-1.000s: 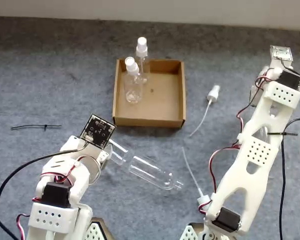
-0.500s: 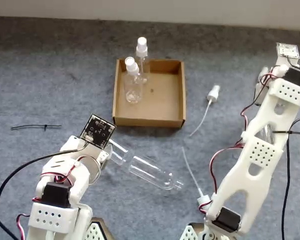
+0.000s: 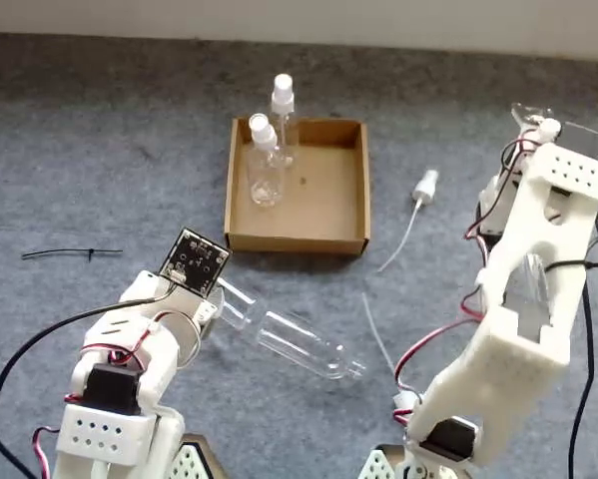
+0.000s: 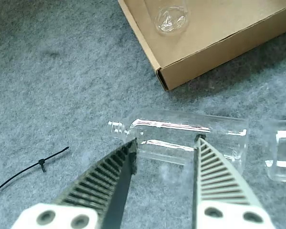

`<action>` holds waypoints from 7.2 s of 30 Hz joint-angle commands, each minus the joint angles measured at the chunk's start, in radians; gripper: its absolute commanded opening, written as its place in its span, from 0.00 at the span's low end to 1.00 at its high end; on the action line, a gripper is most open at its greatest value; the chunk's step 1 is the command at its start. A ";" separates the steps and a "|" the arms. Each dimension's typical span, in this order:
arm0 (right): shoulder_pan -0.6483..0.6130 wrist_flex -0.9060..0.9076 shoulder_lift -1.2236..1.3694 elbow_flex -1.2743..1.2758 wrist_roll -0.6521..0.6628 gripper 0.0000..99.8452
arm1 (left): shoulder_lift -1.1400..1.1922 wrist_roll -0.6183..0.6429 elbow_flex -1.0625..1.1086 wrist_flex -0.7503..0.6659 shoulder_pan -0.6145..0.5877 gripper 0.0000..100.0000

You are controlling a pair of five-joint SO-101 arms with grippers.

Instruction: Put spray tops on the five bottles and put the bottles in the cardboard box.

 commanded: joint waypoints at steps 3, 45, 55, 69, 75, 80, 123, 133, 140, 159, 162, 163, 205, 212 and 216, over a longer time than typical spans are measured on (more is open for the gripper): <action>-0.033 -0.140 -0.390 0.272 0.041 0.00 | -0.008 0.005 -0.007 -0.014 0.015 0.18; 0.016 -0.993 1.076 -1.107 -0.164 0.24 | -0.008 0.005 0.065 -0.084 0.016 0.18; 0.028 -0.845 1.227 -1.368 -0.161 0.02 | -0.008 0.005 0.065 -0.084 0.016 0.18; -0.048 -0.028 0.846 -1.368 -0.063 0.00 | -0.008 0.005 0.065 -0.084 0.015 0.18; -0.053 0.015 0.664 -1.167 -0.075 0.00 | -0.008 0.005 0.064 -0.080 0.015 0.18; -0.053 0.012 0.323 -0.611 -0.064 0.00 | -0.008 0.008 0.054 -0.078 0.015 0.18; -1.342 -1.055 -0.395 0.869 -0.276 0.01 | 1.242 -0.265 -1.239 0.106 -0.983 0.19; -1.409 -1.026 -0.323 0.868 -0.276 0.33 | 1.287 -0.265 -1.236 0.109 -0.918 0.19; -1.432 -0.920 -0.326 0.777 -0.276 0.36 | 1.285 -0.265 -1.193 0.101 -0.912 0.19; -1.127 0.008 -0.401 -0.107 -0.052 0.36 | 1.287 -0.301 -1.171 0.107 -0.918 0.19; -0.960 0.004 -0.504 -0.002 -0.049 0.36 | 1.287 -0.302 -1.171 0.103 -0.918 0.19; -0.915 0.012 -0.545 0.028 -0.049 0.36 | 1.287 -0.302 -1.171 0.103 -0.918 0.19; 0.180 -0.498 0.285 -0.084 0.083 0.36 | 1.277 -0.296 -1.116 0.233 -0.845 0.19; 0.180 -0.432 0.412 -0.147 0.084 0.26 | 1.277 -0.295 -1.113 0.528 -0.613 0.19; 0.182 -0.392 0.421 -0.156 0.123 0.17 | 1.276 -0.262 -1.119 0.634 -0.476 0.19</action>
